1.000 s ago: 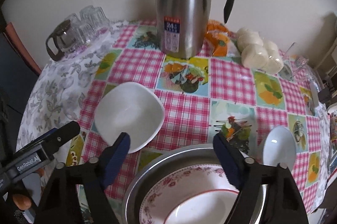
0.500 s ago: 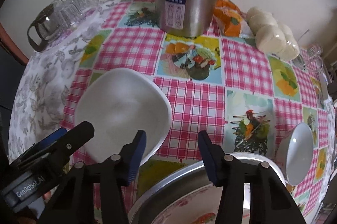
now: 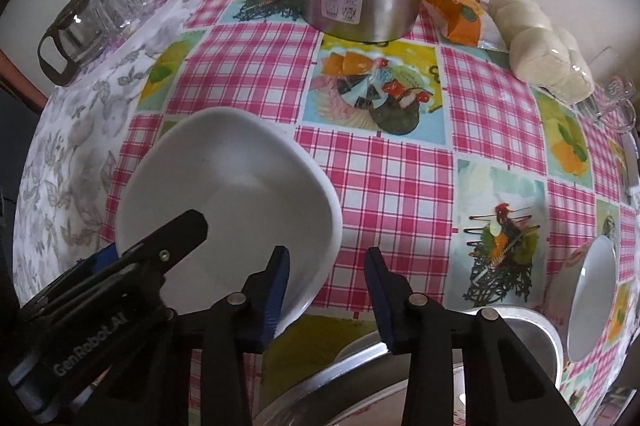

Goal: Organize plates and bowls
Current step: 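Close both tools on the white square bowl rim and lift it, then carry the white square bowl with both tools and lower it over the basin, then lower the white square bowl onto the red-rimmed bowl with both tools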

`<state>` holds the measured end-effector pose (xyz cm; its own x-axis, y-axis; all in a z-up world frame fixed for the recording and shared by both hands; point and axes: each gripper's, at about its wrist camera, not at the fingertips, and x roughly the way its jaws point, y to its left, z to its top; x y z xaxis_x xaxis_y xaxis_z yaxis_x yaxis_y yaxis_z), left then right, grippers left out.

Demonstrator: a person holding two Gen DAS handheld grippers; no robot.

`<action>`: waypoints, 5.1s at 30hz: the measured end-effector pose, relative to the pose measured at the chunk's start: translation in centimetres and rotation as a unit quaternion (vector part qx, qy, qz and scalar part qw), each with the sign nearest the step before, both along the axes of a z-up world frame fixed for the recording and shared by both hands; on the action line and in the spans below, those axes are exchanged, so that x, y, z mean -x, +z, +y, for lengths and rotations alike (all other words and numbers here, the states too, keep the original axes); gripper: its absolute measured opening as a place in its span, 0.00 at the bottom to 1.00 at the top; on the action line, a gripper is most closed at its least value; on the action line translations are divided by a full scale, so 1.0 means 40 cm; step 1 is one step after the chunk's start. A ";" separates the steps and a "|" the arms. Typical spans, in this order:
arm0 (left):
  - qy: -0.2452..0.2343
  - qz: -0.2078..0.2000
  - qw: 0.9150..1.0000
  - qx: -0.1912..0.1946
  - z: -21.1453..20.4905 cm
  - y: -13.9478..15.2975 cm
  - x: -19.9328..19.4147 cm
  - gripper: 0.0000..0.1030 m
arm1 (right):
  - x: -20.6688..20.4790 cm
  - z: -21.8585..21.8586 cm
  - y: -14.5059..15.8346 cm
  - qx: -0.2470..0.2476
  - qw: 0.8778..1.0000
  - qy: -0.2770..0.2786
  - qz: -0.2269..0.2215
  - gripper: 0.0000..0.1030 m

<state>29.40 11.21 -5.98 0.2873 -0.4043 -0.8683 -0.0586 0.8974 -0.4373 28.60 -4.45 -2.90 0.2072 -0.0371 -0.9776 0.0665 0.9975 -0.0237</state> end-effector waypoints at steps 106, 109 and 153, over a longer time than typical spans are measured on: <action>-0.037 -0.140 0.988 -0.054 -0.337 0.274 0.494 0.23 | 0.539 -0.384 0.254 -0.185 0.956 -0.076 -0.216 0.20; -0.034 -0.133 0.989 -0.059 -0.332 0.268 0.495 0.24 | 0.534 -0.376 0.243 -0.184 0.958 -0.072 -0.206 0.20; -0.031 -0.113 0.992 -0.046 -0.316 0.267 0.484 0.45 | 0.530 -0.378 0.245 -0.171 0.964 -0.086 -0.187 0.38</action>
<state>10.02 -1.42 4.69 0.4563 -0.3495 -0.8183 0.0880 0.9329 -0.3493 7.41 -19.56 6.89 0.5670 0.2093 -0.7967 0.1709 0.9162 0.3623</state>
